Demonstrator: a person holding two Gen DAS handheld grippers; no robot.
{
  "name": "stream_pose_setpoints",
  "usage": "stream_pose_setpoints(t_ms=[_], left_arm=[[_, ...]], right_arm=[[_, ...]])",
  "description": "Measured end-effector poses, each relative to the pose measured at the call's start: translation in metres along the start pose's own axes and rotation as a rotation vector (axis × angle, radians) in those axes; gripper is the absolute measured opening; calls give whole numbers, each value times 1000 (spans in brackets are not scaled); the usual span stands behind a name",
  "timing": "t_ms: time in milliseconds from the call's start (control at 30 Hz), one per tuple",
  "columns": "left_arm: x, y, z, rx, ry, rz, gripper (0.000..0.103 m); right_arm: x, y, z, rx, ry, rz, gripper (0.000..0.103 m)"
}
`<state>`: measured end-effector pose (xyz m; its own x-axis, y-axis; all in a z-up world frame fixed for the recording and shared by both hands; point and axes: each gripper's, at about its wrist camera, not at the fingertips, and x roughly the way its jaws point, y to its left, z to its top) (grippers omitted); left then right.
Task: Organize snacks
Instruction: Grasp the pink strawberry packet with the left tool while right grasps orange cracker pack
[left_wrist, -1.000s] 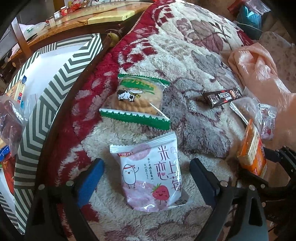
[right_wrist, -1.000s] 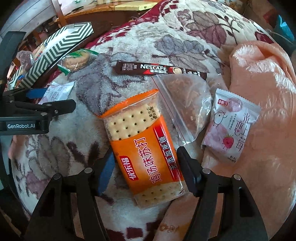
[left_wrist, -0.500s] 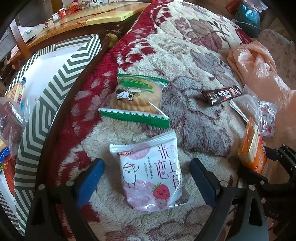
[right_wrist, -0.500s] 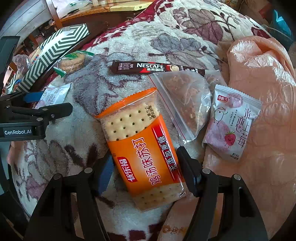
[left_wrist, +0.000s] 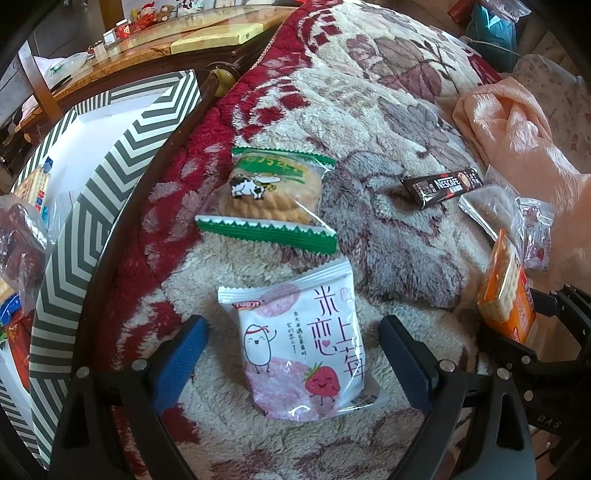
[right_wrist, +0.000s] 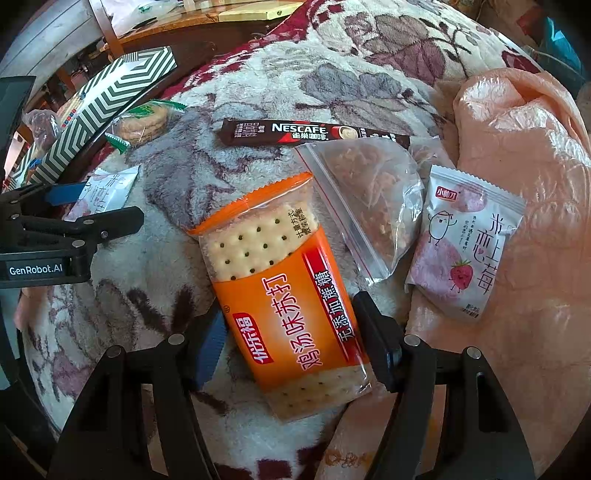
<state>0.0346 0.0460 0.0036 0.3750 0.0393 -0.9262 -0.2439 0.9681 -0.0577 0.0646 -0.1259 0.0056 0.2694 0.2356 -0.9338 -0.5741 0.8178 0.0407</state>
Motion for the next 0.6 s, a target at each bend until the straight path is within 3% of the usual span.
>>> stream_pose_setpoints(t_ms=[300, 467, 533, 600], left_arm=[[-1, 0, -1, 7, -8, -4, 95], [-8, 6, -6, 21, -33, -23, 76], [-12, 8, -8, 34, -40, -24, 56], [-16, 13, -10, 45, -39, -40, 54]], right_arm=[[0, 1, -1, -2, -4, -9, 67], [-3, 5, -4, 10, -18, -38, 64], [-6, 6, -7, 25, -26, -37, 61], [-9, 7, -10, 45, -37, -25, 58]])
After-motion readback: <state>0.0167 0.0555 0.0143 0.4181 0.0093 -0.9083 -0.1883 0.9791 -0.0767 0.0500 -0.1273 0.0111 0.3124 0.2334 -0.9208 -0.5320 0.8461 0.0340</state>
